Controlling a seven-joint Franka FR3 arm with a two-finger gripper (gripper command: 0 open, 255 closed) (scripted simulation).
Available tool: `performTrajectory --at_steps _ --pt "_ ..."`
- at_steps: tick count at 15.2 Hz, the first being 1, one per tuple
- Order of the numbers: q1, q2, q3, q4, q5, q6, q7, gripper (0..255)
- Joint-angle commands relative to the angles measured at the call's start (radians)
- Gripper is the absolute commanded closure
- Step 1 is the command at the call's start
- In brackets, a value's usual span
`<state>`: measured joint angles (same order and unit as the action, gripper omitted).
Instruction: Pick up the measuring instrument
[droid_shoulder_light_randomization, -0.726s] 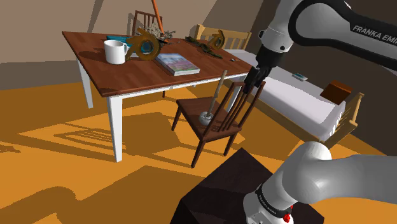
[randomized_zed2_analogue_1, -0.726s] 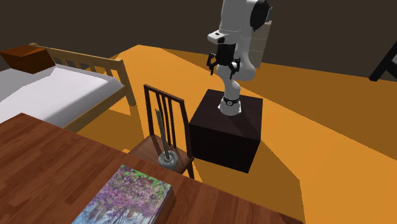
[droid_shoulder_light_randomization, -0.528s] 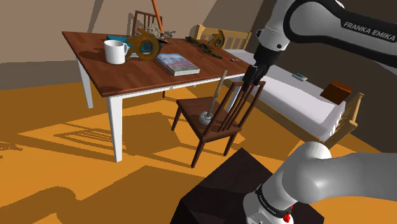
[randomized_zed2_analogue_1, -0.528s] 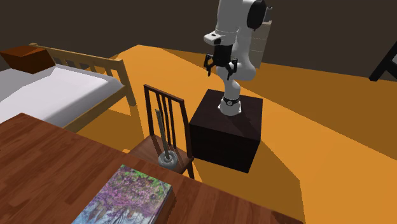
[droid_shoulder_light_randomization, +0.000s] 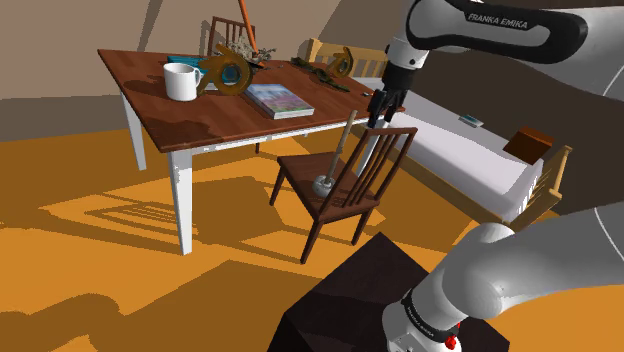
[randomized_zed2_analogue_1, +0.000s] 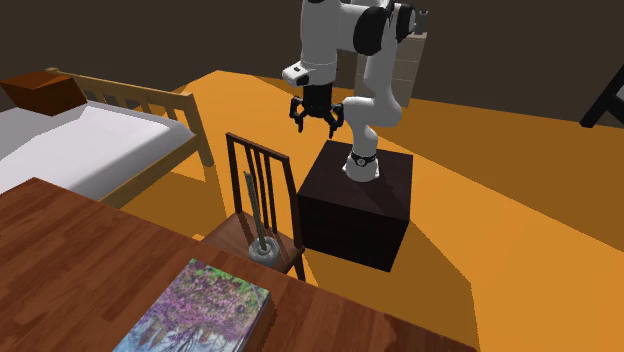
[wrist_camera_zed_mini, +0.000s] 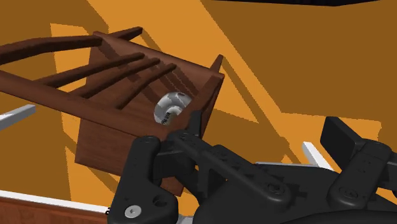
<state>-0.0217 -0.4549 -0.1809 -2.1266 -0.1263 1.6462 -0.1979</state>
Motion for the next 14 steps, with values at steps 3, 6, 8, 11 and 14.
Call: performTrajectory --at_steps 3,6,8,11,14 --pt "-0.007 0.176 -0.054 0.149 0.018 -0.001 -0.062 0" --pt "-0.018 0.309 -0.090 0.269 0.044 -0.012 -0.112 0" --pt "-0.029 0.400 -0.111 0.357 0.066 -0.027 -0.146 0" --pt "-0.054 0.544 -0.138 0.506 0.106 -0.061 -0.197 0" --pt "-0.092 0.697 -0.155 0.680 0.152 -0.112 -0.244 0"
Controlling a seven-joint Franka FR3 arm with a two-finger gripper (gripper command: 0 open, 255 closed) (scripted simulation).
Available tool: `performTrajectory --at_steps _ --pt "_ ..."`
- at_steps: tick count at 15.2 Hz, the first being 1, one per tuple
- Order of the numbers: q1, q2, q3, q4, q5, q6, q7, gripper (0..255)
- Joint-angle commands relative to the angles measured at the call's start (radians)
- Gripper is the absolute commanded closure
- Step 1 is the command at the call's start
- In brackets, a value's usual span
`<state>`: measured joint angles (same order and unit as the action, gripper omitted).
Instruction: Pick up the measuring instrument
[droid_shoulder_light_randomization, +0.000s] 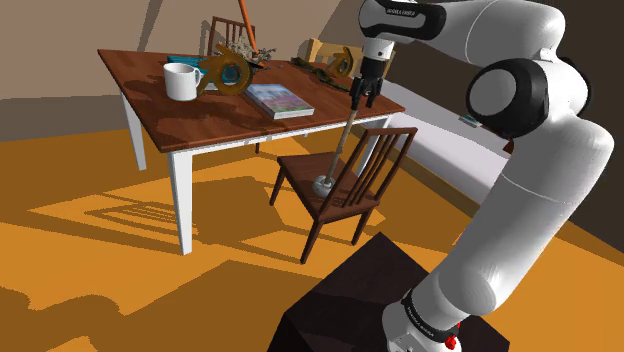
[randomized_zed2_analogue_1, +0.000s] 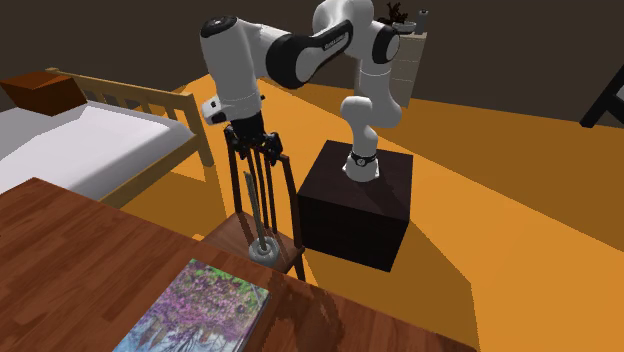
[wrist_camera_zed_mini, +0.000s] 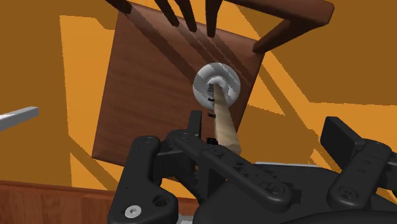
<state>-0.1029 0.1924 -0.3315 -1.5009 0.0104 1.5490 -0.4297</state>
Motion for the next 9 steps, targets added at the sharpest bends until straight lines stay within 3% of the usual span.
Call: performTrajectory --at_steps 1,3,9 --pt "-0.026 0.104 -0.008 0.120 0.031 -0.037 -0.027 0" --pt "-0.047 0.167 -0.009 0.199 0.049 -0.065 -0.041 0" --pt "-0.040 0.156 -0.007 0.101 0.046 0.022 -0.037 0"
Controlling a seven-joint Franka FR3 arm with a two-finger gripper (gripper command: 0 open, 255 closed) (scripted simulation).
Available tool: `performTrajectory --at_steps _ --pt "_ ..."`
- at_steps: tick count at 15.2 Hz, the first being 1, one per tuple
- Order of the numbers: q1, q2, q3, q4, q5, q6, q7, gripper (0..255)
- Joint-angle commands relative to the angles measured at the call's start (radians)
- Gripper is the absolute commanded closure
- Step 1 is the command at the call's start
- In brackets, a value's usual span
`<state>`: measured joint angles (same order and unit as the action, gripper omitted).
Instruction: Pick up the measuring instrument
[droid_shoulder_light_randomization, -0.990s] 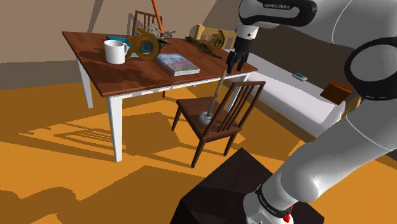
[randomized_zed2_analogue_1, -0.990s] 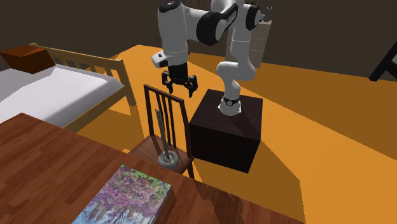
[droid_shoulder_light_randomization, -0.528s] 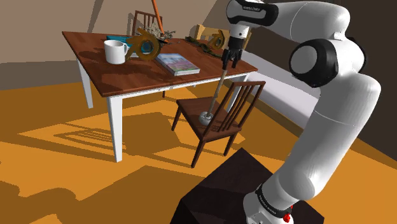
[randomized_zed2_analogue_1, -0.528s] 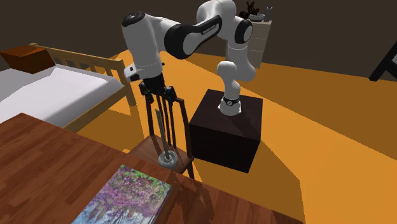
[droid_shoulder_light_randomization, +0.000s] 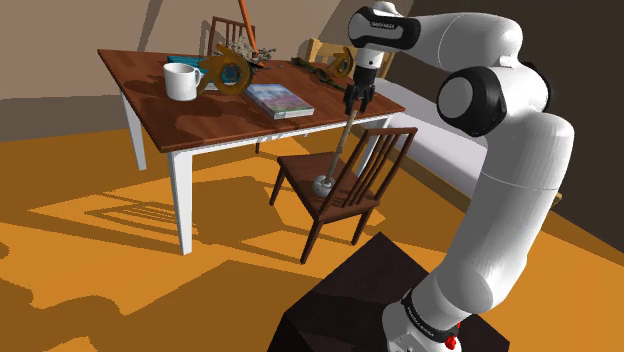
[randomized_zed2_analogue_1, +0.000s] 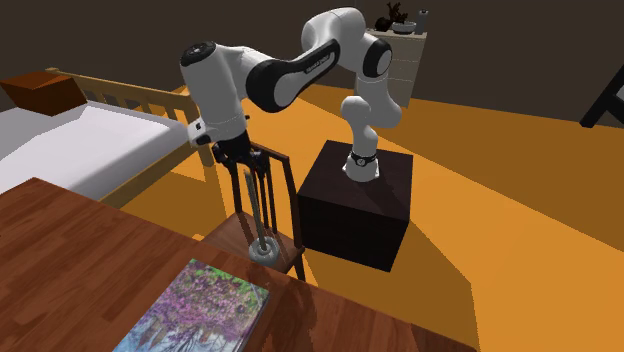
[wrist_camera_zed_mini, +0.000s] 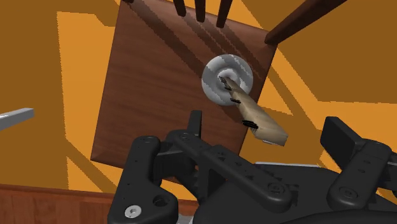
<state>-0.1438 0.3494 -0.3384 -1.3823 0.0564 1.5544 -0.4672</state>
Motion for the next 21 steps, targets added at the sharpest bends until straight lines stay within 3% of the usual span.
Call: performTrajectory --at_steps 1,3,4,13,21 --pt "0.003 -0.003 0.001 -0.040 -0.001 0.038 0.001 0" --pt "0.003 -0.003 0.001 -0.041 -0.001 0.038 0.001 0" --pt "0.003 -0.003 0.001 -0.042 -0.001 0.039 0.002 255" --pt "0.003 -0.003 0.001 -0.040 -0.001 0.038 0.001 255" --pt "-0.008 0.012 -0.002 0.089 0.003 -0.077 -0.004 255"
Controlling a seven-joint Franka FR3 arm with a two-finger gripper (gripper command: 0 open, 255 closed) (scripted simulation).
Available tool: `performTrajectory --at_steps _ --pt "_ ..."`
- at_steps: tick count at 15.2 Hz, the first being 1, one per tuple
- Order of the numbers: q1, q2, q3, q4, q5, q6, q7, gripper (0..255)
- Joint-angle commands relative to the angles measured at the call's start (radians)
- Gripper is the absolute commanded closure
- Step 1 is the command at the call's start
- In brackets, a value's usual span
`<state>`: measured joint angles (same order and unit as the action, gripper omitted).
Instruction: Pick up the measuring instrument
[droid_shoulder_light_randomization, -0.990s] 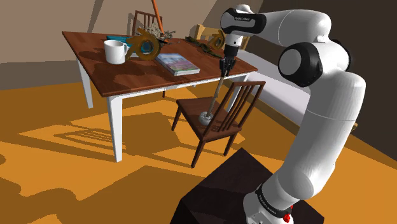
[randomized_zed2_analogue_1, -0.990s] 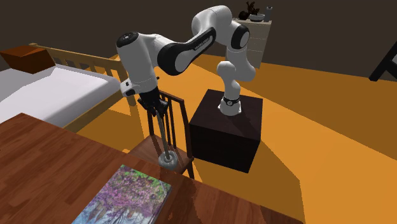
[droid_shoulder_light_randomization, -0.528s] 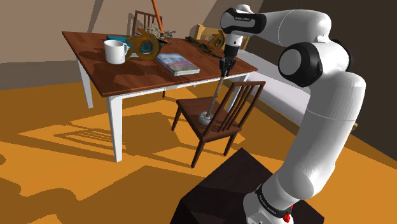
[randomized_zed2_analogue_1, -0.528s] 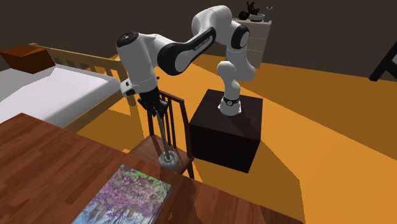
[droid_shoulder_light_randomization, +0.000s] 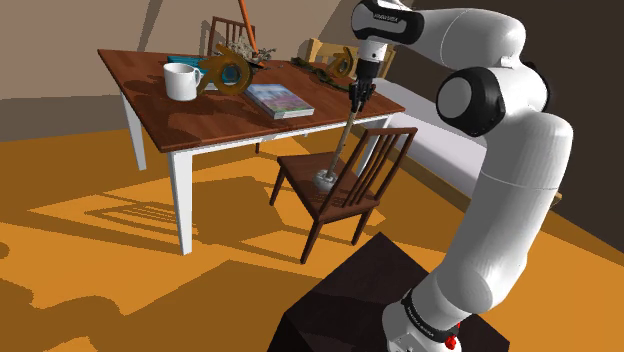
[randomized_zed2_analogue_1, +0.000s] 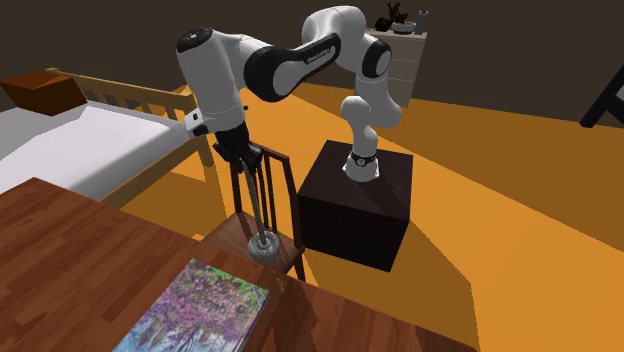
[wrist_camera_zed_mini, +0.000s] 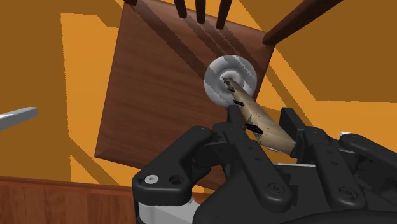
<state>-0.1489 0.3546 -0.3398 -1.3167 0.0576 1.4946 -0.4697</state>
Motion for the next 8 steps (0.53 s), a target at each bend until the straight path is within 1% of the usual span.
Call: performTrajectory --at_steps 1,7,8 --pt "-0.004 0.010 0.000 0.041 0.003 -0.032 -0.002 255" --pt "-0.019 0.039 -0.002 0.168 0.012 -0.129 -0.007 255" --pt "-0.019 0.040 -0.002 0.171 0.012 -0.132 -0.008 255"
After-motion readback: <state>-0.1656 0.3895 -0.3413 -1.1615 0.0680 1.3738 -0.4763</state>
